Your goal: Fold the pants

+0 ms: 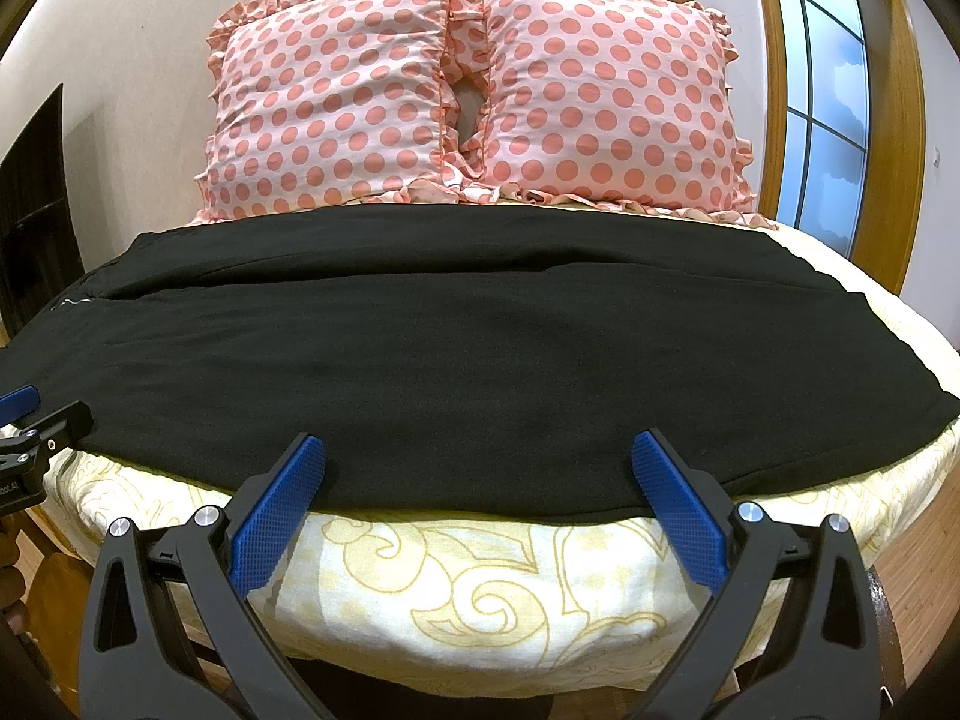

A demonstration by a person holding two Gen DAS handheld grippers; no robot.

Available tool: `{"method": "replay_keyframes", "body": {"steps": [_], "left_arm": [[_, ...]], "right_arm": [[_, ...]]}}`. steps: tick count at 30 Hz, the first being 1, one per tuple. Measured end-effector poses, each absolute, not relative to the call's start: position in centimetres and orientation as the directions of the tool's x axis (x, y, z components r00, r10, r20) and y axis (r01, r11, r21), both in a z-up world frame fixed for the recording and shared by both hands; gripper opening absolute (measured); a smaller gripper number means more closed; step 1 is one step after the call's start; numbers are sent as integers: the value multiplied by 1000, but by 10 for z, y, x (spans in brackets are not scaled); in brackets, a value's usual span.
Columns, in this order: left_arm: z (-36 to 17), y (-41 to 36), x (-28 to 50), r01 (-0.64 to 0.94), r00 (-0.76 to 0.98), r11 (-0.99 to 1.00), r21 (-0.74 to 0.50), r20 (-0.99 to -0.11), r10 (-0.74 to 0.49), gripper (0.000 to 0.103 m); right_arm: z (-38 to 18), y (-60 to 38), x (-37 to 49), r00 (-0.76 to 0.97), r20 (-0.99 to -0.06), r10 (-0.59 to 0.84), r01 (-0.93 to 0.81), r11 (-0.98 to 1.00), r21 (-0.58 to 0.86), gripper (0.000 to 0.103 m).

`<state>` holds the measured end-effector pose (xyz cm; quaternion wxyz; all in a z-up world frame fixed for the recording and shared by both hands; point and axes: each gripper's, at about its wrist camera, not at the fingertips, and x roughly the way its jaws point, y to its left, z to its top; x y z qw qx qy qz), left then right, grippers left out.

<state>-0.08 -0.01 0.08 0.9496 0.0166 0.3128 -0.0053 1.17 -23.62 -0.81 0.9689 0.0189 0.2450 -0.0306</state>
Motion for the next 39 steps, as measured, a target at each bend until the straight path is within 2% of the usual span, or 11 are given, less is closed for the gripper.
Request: {"method": "replay_keyframes", "body": {"steps": [8,18,22,27,31,33,34,37,39], "left_arm": [[13,1,-2,18,798,999,29,-602,3,101],[11,8,6,57,772,998,30,-636,-25,101],[23,9,13,55,778,997,49,-628,-12,101],[46,21,26,18,823,1000,13,-569,-7,101],[50,25,46,1,827,999,-45,-562,-26,101],[47,24,54,3,820,998,-59,-571,-36,101],[45,23,57,2,817,998,-59,-576,-36,101],[40,23,63,-5,809,999,-35,-588,-16,101],[39,24,66,-16,807,1000,-19,-591,1,101]], "right_arm": [[-8,-238,12,878,-477,-48,67,998,22,102],[-6,-242,22,848,-529,11,4,1000,28,102],[7,-259,34,823,-563,70,-16,995,101,102],[61,-334,61,861,-507,26,122,959,257,102],[85,-407,119,825,-559,-87,309,897,316,102],[85,-442,156,773,-615,-154,411,861,301,102],[83,-463,179,734,-655,-181,467,835,292,100],[65,-513,225,628,-756,-185,597,738,315,75],[50,-538,252,573,-805,-156,666,660,347,69]]}}
